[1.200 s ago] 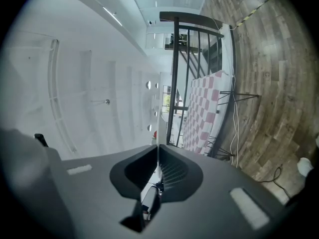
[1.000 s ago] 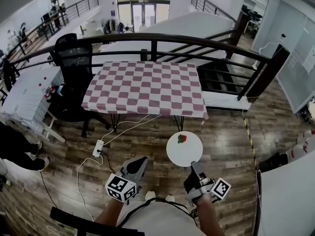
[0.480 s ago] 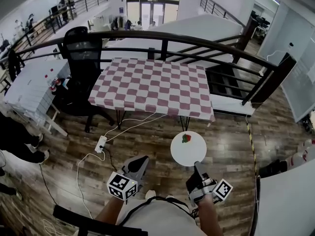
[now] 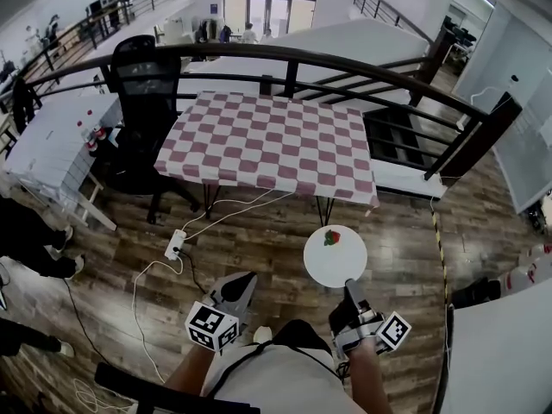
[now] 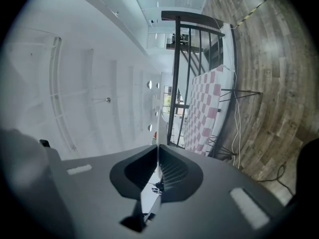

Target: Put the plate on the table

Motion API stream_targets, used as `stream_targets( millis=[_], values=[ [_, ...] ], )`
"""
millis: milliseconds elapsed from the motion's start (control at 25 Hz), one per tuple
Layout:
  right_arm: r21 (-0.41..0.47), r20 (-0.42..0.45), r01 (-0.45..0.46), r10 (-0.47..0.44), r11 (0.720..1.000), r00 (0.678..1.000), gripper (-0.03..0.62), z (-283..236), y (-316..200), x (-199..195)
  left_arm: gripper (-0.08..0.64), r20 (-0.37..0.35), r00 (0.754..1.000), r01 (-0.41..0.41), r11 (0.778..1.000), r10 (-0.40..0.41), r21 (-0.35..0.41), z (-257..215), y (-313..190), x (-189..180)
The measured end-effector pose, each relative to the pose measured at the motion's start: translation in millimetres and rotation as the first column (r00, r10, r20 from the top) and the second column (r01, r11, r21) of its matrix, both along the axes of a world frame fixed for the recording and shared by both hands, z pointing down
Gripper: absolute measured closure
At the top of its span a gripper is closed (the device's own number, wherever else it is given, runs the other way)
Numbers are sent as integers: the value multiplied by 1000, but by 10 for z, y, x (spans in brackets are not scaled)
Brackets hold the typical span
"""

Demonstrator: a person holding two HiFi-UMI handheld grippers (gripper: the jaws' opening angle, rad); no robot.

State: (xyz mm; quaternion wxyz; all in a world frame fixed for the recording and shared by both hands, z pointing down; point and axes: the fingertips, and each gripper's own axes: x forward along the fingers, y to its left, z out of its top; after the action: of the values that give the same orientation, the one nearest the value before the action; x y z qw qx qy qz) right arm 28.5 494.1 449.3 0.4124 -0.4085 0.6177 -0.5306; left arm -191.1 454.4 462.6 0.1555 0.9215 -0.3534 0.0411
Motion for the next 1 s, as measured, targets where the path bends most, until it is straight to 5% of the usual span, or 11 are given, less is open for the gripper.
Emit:
stream_targets(
  millis=[560,1000],
  values=[
    [-3,5,-18,18,1000,1000,573,43,-128,79,554,10,1000,-16,1000,16,-2,36,-141,-6],
    [-9,21,15,-15,1000,1000,572,100,-892,276,555,27,998,49,999,-49,-9,77,-851,137]
  ],
)
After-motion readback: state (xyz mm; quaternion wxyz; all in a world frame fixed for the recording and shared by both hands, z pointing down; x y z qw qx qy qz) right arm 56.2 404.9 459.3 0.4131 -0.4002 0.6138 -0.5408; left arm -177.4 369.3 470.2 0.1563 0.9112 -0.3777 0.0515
